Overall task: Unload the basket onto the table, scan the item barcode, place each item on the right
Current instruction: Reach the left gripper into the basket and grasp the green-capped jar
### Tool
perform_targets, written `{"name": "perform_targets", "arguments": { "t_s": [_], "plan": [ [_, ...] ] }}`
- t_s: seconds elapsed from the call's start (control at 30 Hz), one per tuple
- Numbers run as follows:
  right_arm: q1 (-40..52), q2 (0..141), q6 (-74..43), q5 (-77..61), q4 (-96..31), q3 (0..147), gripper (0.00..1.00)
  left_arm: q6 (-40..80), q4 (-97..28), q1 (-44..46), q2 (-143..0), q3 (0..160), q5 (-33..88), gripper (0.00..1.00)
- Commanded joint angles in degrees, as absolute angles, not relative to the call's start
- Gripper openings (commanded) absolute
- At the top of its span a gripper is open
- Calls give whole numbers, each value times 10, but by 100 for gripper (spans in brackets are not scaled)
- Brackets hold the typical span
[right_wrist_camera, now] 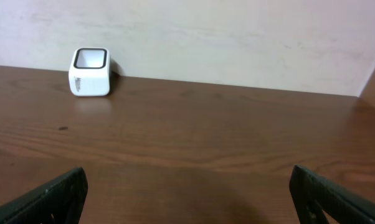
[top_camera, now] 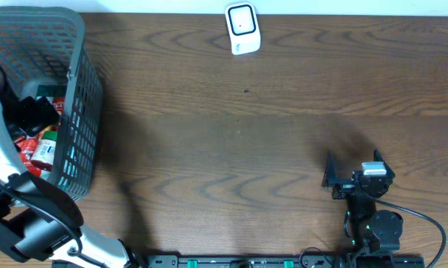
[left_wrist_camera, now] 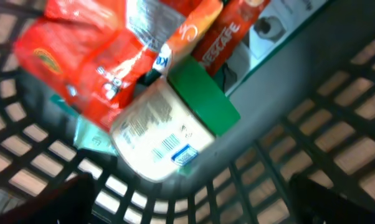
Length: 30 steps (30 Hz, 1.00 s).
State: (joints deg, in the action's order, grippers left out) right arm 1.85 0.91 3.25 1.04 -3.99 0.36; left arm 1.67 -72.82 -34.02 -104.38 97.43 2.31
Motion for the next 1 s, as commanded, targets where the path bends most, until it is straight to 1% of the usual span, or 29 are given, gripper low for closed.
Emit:
{"name": "perform_targets", "arguments": {
  "t_s": [0.0, 0.2, 0.4, 0.5, 0.77, 0.87, 0.93, 0.97],
  "plan": [
    [18, 8, 37, 10, -42, 3, 99, 15, -695, -342, -1041, 929, 23, 98],
    [18, 8, 37, 10, -42, 3, 99, 15, -627, -342, -1041, 891, 23, 98],
    [18, 8, 37, 10, -42, 3, 99, 15, -618, -342, -1043, 890, 23, 98],
    [18, 8, 37, 10, -42, 3, 99, 16, -617, -342, -1046, 885, 3, 98],
    [18, 8, 37, 10, -42, 3, 99, 16, -578, -342, -1049, 835, -9, 98],
    [18, 8, 37, 10, -42, 3, 99, 16, -570, -342, -1050, 823, -6, 99],
    [18, 8, 37, 10, -42, 3, 99, 16, -568, -342, -1050, 820, -6, 98],
    [18, 8, 37, 10, -42, 3, 99, 16, -569, -342, -1050, 820, -6, 93]
  ]
}}
